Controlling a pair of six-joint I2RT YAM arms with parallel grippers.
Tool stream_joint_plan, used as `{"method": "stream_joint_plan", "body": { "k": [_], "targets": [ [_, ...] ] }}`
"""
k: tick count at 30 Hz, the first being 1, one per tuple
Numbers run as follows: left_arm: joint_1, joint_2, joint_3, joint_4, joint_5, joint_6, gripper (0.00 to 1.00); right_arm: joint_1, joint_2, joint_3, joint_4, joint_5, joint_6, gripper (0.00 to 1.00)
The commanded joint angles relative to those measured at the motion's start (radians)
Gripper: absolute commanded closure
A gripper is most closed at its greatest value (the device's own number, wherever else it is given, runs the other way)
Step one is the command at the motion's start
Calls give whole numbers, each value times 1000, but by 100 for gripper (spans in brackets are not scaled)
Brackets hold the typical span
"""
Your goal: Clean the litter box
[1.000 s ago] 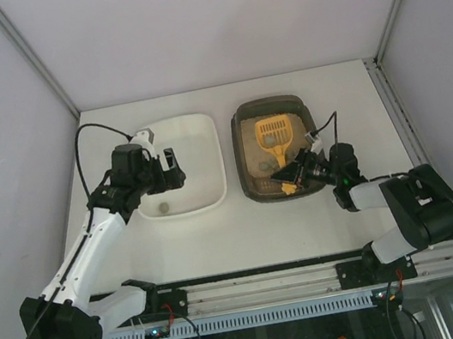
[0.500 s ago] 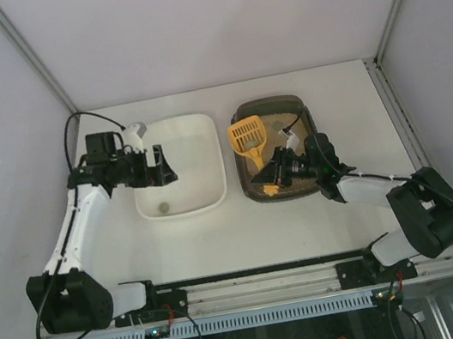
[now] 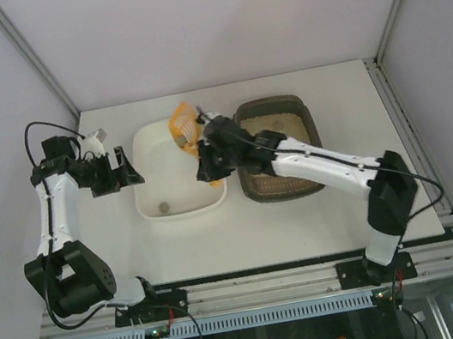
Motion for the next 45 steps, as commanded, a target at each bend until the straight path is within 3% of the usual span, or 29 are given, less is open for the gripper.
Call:
{"method": "stream_joint_plan", "body": {
  "k": [1,3,6,16,18,22,26,30,35,37,45],
  "targets": [
    [13,-65,33,34,-117,-37,0,141,229,359,-534,498,-162,100],
    [14,-115,-15,99,-159,-83,0,196,356,511,-662,650,-172,100],
    [13,-174,-53,163,-222,-114,0,229,459,647,-760,726,-171,100],
    [13,-188,-83,151,-278,-121,0,230,438,637,-745,786,-151,100],
    [-2,-193,-99,172,-281,-143,0,220,352,592,-715,773,-139,100],
    [-133,-182,-89,237,-463,-167,0,139,68,318,-546,537,-114,100],
    [-238,-85,39,254,-488,-243,0,-60,-171,-7,-465,266,-2,100],
    [-347,26,161,273,-487,-385,0,-209,-315,-194,-463,211,39,100],
    [-558,139,272,299,-602,-549,0,-313,-282,-188,-505,213,-3,100],
    [-608,180,312,303,-588,-600,0,-348,-230,-173,-504,204,-21,100],
    [-636,254,361,344,-484,-772,0,-425,-43,-55,-505,221,-99,100]
  ]
}}
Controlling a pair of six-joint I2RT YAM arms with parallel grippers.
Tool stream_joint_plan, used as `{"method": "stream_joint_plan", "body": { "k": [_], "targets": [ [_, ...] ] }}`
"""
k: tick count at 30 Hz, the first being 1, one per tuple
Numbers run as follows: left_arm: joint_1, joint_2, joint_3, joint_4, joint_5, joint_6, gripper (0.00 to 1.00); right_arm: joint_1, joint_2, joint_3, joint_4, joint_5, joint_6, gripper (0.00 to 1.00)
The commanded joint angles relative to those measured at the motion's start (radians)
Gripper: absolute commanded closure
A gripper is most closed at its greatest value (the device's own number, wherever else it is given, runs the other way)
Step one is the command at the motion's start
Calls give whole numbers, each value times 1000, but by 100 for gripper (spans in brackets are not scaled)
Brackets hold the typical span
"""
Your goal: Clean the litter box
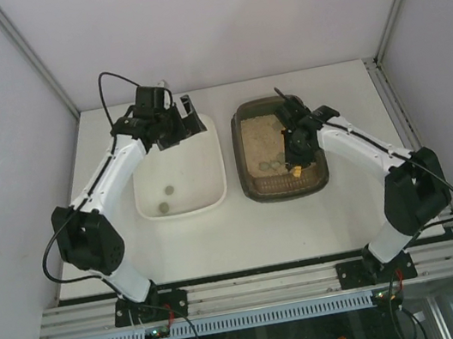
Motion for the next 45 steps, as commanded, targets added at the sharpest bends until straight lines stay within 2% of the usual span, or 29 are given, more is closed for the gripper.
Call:
{"method": "stream_joint_plan", "body": {
  "k": [1,8,14,23,30,37,45],
  "targets": [
    [15,-4,56,40,25,-110,0,-32,56,87,21,14,-60,100],
    [16,-122,-72,91,-45,-47,0,-48,197,193,-9,13,-98,100],
    [24,-235,-175,127,-61,-11,0,-44,301,305,-82,102,-120,100],
    [36,-351,-283,183,-101,46,0,-14,334,376,-170,226,-151,100],
    [59,-353,-245,108,-37,43,0,-13,406,420,-174,211,-178,100],
    [71,-449,-294,146,-75,91,0,-18,478,471,-152,197,-191,100],
    [87,-486,-325,153,-97,133,0,-38,472,419,-26,61,-192,100]
  ]
}}
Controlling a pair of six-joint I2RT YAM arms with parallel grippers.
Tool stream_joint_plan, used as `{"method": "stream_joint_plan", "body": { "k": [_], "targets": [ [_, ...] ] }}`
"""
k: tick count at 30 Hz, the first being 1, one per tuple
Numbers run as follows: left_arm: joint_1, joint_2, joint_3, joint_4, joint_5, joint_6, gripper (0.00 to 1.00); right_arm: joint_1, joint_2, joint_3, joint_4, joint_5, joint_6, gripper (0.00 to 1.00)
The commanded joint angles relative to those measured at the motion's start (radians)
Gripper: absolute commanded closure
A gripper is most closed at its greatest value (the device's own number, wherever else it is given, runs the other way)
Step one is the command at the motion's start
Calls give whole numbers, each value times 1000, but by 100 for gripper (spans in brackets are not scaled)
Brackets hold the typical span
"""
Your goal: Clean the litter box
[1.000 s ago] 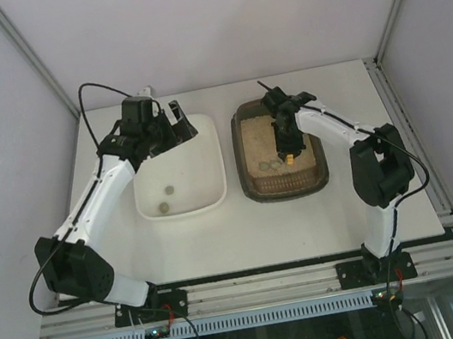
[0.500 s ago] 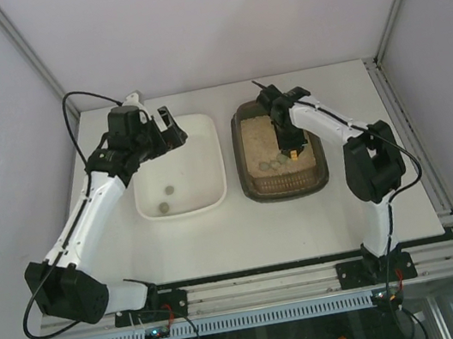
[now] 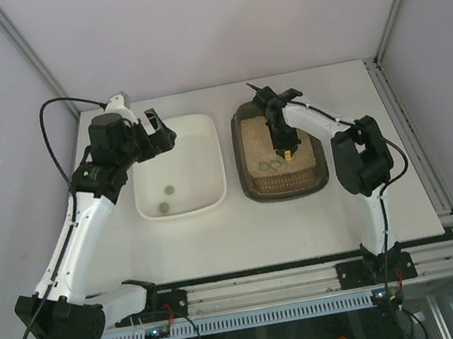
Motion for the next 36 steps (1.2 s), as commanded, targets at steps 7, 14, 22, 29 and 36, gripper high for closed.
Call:
{"method": "stream_joint_plan", "body": {
  "k": [7,14,22,29,36],
  "targets": [
    [22,-4,-19,15,-9,50,0,-86,-52,-97,242,-405,21,100],
    [33,-5,-18,9,1,57,0,-127,-114,-211,320,-466,57,100],
    [64,-74,-41,-84,12,131,0,-135,-291,-350,453,-514,102,100],
    [123,-120,-37,-207,-13,270,0,-137,-365,-399,479,-562,132,100],
    [172,-161,-19,-301,26,400,0,-144,-492,-622,644,-670,198,100]
  ]
}}
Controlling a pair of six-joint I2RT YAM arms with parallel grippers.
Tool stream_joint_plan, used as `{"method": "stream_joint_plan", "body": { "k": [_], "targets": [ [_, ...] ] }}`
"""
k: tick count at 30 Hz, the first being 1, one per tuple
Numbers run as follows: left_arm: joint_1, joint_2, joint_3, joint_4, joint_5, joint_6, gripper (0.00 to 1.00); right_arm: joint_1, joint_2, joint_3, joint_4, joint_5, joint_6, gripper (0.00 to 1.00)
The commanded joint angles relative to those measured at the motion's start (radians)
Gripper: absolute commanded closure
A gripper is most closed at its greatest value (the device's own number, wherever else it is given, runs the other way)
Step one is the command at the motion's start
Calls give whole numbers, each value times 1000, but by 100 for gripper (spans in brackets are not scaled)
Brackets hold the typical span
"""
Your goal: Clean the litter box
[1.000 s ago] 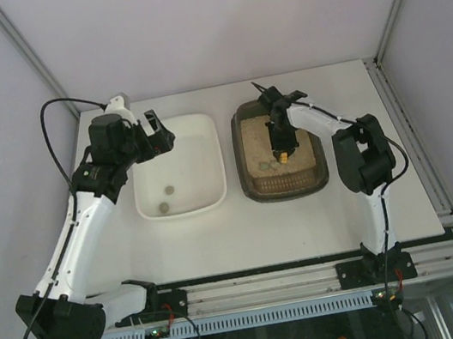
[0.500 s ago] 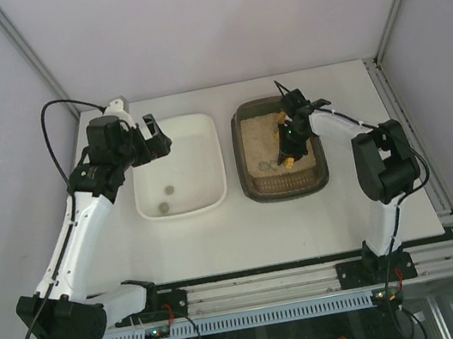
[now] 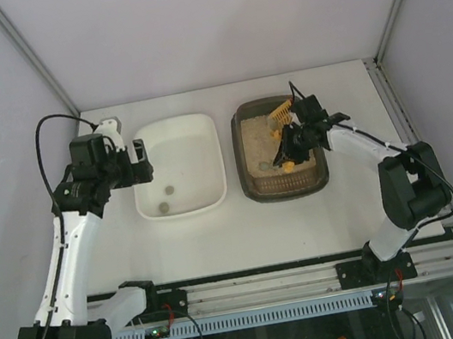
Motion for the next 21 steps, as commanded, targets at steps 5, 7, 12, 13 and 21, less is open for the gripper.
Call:
{"method": "stream_joint_plan", "body": {
  "k": [5,7,12,13,21],
  "targets": [
    [44,-59,-11,-79,87,158,0,-28,-230,-405,530,-212,167,100],
    [48,-68,-28,-86,109,168,0,-39,-279,-518,719,-275,231,100],
    [54,-83,-67,-95,135,181,0,-72,-305,-743,1169,-406,424,100],
    [54,-83,-76,-98,137,184,0,-80,-306,-772,1264,-420,460,100],
    [56,-83,-118,-137,188,238,0,-75,-206,-880,1709,-507,630,100]
  ]
}}
